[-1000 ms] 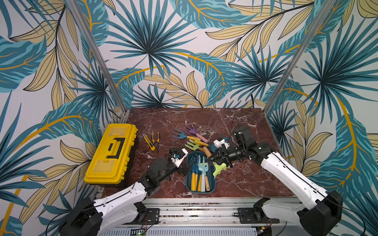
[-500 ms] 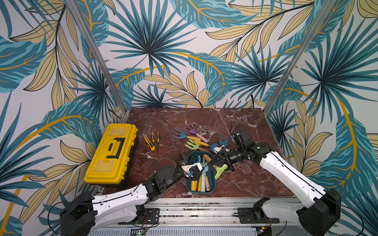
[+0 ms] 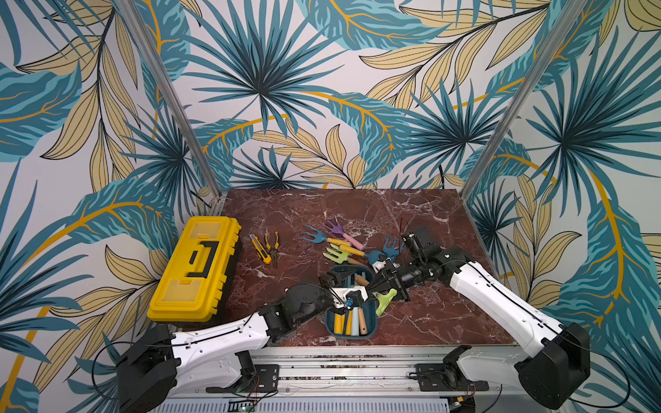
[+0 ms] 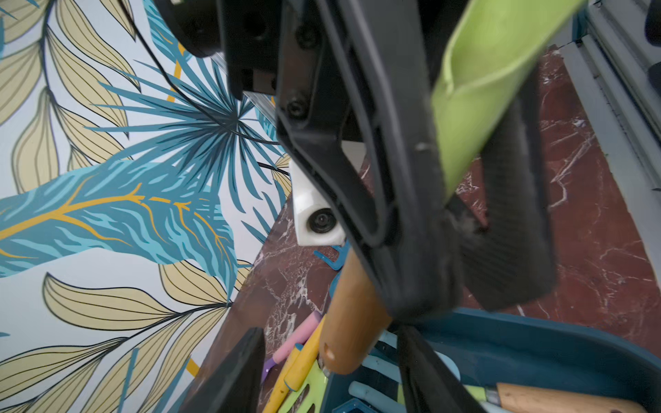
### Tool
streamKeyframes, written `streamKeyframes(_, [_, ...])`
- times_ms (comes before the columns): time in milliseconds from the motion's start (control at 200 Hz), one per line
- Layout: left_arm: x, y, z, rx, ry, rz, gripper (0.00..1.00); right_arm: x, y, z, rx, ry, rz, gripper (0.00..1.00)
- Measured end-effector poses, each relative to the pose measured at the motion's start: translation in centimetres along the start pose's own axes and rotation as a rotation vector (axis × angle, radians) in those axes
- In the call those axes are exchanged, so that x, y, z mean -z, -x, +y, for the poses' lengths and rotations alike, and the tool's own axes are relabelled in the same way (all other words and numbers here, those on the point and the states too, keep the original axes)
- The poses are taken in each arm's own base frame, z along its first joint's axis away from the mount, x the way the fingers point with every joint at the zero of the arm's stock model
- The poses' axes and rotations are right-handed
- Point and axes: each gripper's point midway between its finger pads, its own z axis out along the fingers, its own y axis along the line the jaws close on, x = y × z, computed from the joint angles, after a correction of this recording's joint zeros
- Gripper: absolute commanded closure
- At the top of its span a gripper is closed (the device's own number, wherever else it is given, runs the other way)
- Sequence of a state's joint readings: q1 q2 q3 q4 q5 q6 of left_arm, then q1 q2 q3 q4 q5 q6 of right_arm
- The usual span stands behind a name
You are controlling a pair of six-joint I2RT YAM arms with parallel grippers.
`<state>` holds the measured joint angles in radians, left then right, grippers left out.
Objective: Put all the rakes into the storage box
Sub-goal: Place the rake in the storage box.
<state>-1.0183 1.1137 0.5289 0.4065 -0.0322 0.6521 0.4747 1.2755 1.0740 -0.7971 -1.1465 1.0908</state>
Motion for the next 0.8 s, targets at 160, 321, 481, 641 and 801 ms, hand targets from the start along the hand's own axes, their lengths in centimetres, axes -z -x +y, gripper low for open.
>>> streamKeyframes(160, [-0.5, 0.2, -0.8, 0.007, -0.052, 0.000, 0.48, 0.1, -0.1, 0.4, 0.004, 0.005, 0.005, 1.00])
streamKeyframes(321, [-0.9, 0.6, -0.9, 0.015, -0.069, -0.010, 0.52, 0.1, -0.1, 0.3, 0.006, 0.003, 0.006, 1.00])
streamKeyframes(481, [-1.7, 1.1, -0.8, 0.025, -0.076, -0.016, 0.74, 0.1, -0.2, 0.2, -0.005, -0.002, 0.008, 1.00])
streamKeyframes(641, [-1.8, 0.8, -1.5, -0.010, -0.107, -0.005, 0.95, 0.2, -0.2, -0.1, -0.064, -0.007, 0.013, 1.00])
streamKeyframes(801, [-1.7, 0.9, -1.5, -0.001, -0.108, -0.006, 1.00, 0.2, -0.2, 0.0, -0.060, -0.007, 0.014, 0.83])
